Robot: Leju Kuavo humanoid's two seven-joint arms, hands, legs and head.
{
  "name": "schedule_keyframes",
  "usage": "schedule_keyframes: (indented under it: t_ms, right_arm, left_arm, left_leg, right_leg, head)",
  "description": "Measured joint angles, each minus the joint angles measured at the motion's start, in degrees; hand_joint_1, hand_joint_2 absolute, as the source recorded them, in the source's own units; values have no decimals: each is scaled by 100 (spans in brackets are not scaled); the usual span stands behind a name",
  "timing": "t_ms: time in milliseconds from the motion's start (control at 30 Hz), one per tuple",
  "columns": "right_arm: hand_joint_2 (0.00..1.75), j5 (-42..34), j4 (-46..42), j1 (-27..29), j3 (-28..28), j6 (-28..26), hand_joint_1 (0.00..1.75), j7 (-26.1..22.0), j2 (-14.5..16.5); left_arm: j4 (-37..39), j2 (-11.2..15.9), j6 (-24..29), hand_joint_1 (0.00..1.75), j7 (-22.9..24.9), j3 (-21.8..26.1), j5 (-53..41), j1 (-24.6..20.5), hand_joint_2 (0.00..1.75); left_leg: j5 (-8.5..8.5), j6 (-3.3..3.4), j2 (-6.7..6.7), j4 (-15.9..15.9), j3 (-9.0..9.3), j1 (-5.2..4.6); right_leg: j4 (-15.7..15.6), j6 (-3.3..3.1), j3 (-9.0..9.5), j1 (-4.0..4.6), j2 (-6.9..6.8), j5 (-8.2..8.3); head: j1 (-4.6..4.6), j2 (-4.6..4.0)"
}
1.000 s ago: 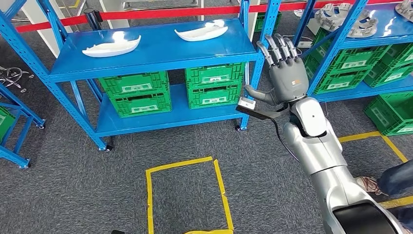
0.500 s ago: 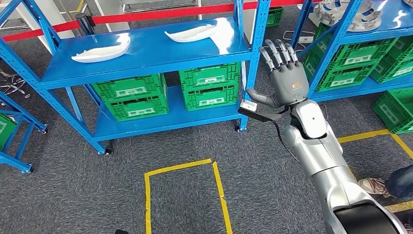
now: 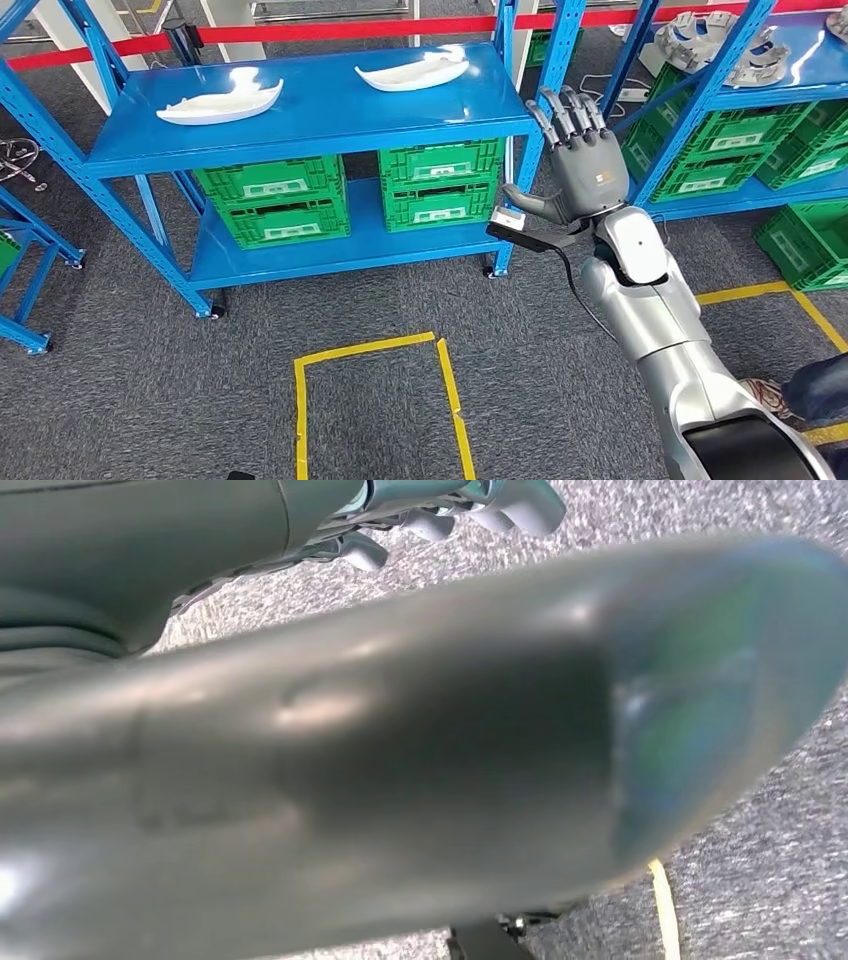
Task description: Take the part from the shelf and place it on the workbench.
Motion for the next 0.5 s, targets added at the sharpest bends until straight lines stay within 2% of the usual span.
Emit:
schedule_keyframes:
  t_ms: [33,67,133,167,200,267,333,500]
  right_arm:
    - [0,-10,20,13,8,0,0,-18,1]
    - [0,-23,35,20,19,-2,0,-33,3]
    - [0,-43,50,15,38,-6,0,-52,8]
    - [0,-48,52,6,46,-8,0,-55,15]
    - [0,-49,53,-1,53,-9,0,-57,23]
    - [0,-50,61,-10,62,-11,0,-58,44]
    - [0,-50,70,-12,64,-12,0,-57,56]
    - [0,-50,80,-15,77,-14,0,-99,98]
  left_arm:
    - [1,-4,0,0,5,0,-4,4,0]
    - [1,-9,0,0,9,0,-10,6,0]
    - [1,-21,0,0,12,0,-21,4,0]
    - [0,-26,0,0,12,0,-23,0,0]
    - [-1,-29,0,0,13,0,-23,-3,0]
    - [-1,-29,0,0,14,0,-24,-5,0]
    - [0,-29,0,0,14,0,-25,-2,0]
    - [0,-36,0,0,14,1,-35,-4,0]
  left_leg:
    - [-16,4,-2,12,8,-2]
    - [-35,1,-6,27,19,-2]
    - [-83,-22,-15,65,48,-2]
    - [-108,-46,-22,85,55,-10]
    - [-124,-73,-26,96,56,-18]
    - [-141,-94,-29,103,53,-41]
    - [-138,-86,-26,83,68,-47]
    - [-114,-128,-27,23,98,-46]
  right_leg:
    - [116,4,-105,0,-1,38]
    - [0,-1,-96,0,-2,188]
    - [-739,-39,207,4,-5,613]
    - [-1103,-68,374,16,-5,757]
    - [-1338,-94,486,28,-5,825]
    - [-1462,-115,546,42,2,840]
    - [-1473,-118,550,39,9,851]
    - [-1473,-152,551,41,11,840]
  head:
    - [1,0]
    - [1,0]
    - [2,0]
    - [1,0]
    - [-2,0]
    - [-5,0]
    - [-5,0]
    - [-7,0]
